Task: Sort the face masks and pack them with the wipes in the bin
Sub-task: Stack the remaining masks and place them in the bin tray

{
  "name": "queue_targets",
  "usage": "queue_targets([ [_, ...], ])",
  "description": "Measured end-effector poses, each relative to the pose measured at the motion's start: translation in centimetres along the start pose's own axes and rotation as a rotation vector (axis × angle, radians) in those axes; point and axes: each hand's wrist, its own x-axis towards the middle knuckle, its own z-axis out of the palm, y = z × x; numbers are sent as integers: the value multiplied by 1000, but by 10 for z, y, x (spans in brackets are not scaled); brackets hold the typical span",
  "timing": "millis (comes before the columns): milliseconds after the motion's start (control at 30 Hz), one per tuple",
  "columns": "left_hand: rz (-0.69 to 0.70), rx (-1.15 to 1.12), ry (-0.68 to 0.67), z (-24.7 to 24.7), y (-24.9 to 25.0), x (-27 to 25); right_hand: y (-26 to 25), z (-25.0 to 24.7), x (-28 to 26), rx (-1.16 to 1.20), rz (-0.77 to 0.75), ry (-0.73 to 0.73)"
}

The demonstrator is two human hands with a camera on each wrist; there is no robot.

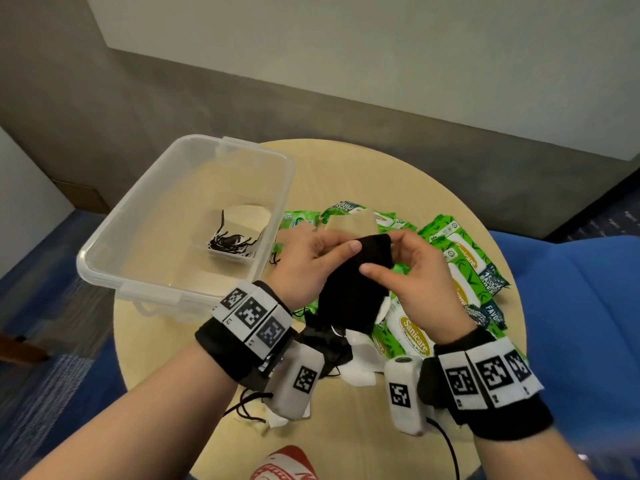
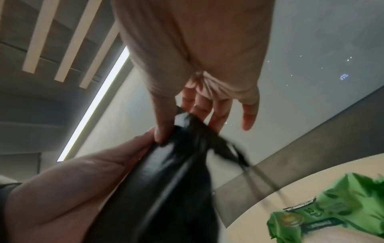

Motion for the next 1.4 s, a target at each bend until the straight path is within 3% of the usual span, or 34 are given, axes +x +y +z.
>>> queue_targets([
  [233, -100, -221, 140, -16, 1, -2, 8, -9, -2, 233, 20, 96],
  [333, -155, -318, 142, -22, 1, 1, 5, -19, -1, 351, -12, -25],
  [433, -240, -384, 84, -18, 1, 5, 1, -20, 5, 192, -122, -169],
  [533, -295, -393, -17, -9, 7, 5, 0, -14, 16, 111, -194, -217],
  [667, -358, -343, -118, -2, 10, 2, -1, -3, 23, 236, -99, -55],
  [733, -380, -202, -124, -5, 9, 0, -2, -1, 24, 300, -20, 19],
  [933, -185, -93, -63, -19, 4, -2, -4, -5, 24, 139, 31, -85],
  [1033, -155, -53, -10, -20, -4, -1, -6, -9, 25, 106, 42, -125],
  [1200, -151, -13, 231, -28, -14, 3, -5, -22, 25, -38, -109, 67],
  [1300, -64, 160, 341, -29, -15, 4, -10, -26, 21, 182, -139, 76],
  [1400, -3, 167, 403, -25, -17, 6, -15, -18, 21, 535, -40, -1],
])
